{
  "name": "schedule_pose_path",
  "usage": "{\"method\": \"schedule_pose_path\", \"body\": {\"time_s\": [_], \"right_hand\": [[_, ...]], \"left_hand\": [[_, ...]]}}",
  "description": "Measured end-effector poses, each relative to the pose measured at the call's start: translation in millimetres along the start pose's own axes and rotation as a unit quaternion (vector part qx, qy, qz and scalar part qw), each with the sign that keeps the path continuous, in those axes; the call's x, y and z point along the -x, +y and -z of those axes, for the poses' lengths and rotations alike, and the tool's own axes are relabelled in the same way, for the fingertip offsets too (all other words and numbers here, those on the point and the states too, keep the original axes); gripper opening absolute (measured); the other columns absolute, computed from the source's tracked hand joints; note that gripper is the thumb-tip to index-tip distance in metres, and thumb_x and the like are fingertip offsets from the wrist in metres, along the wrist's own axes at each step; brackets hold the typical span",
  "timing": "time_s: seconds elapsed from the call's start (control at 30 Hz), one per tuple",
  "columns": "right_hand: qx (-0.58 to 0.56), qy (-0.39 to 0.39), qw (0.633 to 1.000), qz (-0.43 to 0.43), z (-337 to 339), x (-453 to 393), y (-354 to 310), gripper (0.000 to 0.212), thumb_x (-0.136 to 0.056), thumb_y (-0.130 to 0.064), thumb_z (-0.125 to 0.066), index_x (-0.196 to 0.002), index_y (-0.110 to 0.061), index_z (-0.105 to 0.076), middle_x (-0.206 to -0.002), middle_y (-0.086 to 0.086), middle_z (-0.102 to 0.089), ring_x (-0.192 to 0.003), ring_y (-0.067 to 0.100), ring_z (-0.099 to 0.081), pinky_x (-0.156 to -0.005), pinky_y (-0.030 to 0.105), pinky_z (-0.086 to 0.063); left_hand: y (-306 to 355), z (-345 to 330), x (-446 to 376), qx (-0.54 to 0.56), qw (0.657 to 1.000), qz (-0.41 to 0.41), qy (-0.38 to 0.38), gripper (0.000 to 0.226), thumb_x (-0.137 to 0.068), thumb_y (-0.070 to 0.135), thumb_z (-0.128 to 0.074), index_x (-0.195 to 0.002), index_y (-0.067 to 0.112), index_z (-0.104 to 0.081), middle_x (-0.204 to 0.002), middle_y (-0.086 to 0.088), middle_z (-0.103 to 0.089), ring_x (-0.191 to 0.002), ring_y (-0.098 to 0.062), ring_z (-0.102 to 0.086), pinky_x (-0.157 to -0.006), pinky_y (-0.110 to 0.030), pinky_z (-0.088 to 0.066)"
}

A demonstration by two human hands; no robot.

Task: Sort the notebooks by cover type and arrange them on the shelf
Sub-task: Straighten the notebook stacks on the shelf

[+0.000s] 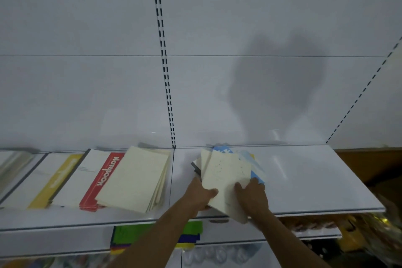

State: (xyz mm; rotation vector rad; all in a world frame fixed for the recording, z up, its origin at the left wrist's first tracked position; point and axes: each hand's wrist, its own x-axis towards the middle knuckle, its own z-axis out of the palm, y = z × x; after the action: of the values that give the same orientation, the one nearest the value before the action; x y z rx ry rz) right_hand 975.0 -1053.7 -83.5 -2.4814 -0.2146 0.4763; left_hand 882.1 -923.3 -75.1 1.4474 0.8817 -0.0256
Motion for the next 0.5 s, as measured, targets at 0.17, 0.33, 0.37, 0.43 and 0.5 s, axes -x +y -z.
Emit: {"method": "schedule_pose_path", "body": {"time_s": [0.17,0.33,0.37,0.43,0.5], "right_hand": [[-0.017,0.034,0.999,0.004,-6.9,4.8,-1.3,0.046,-0.093,-0.049,-0.038,-0.124,-0.014,-0.044,-0.126,0.014,-0.045,-0.092,0.023,-0.047,-0.087,0.039,-0.045],[-0.162,0.046,0.985,0.027,12.0,14.7,-23.5,0.057,-0.094,-0.046,-0.046,-0.138,-0.012,-0.034,-0.130,0.017,-0.053,-0.114,0.036,-0.053,-0.091,0.039,-0.042],[-0.190,0.040,0.980,0.039,14.2,14.5,-29.2,0.057,-0.093,-0.042,-0.050,-0.138,-0.011,-0.033,-0.131,0.018,-0.052,-0.113,0.036,-0.054,-0.090,0.037,-0.042],[-0.211,0.034,0.974,0.071,14.9,16.4,-40.1,0.056,-0.091,-0.037,-0.056,-0.136,-0.011,-0.034,-0.129,0.017,-0.054,-0.110,0.033,-0.056,-0.091,0.037,-0.047],[-0.203,0.017,0.973,0.106,7.3,21.2,-50.7,0.056,-0.091,-0.034,-0.058,-0.137,-0.012,-0.034,-0.128,0.016,-0.056,-0.109,0.032,-0.057,-0.093,0.043,-0.049]], "left_hand": [[-0.1,0.8,9.7,0.047,0.997,-0.045,-0.050,0.042,-0.091,0.019,-0.063,-0.125,0.014,-0.039,-0.124,-0.007,-0.055,-0.104,-0.019,-0.057,-0.068,-0.031,-0.054],[11.0,8.1,30.0,0.080,0.991,-0.101,-0.044,0.040,-0.093,0.021,-0.060,-0.127,0.019,-0.040,-0.124,-0.005,-0.057,-0.106,-0.018,-0.058,-0.069,-0.030,-0.054],[14.3,11.3,34.7,0.069,0.991,-0.114,-0.028,0.040,-0.092,0.022,-0.061,-0.126,0.019,-0.040,-0.122,-0.004,-0.057,-0.102,-0.015,-0.059,-0.066,-0.027,-0.054],[16.7,20.4,42.2,0.024,0.991,-0.128,0.015,0.039,-0.091,0.025,-0.062,-0.123,0.016,-0.042,-0.115,-0.003,-0.058,-0.093,-0.010,-0.058,-0.058,-0.020,-0.051],[14.6,32.9,49.4,-0.013,0.989,-0.135,0.064,0.038,-0.090,0.029,-0.063,-0.118,0.012,-0.043,-0.114,-0.006,-0.058,-0.090,-0.011,-0.058,-0.056,-0.021,-0.051]]}}
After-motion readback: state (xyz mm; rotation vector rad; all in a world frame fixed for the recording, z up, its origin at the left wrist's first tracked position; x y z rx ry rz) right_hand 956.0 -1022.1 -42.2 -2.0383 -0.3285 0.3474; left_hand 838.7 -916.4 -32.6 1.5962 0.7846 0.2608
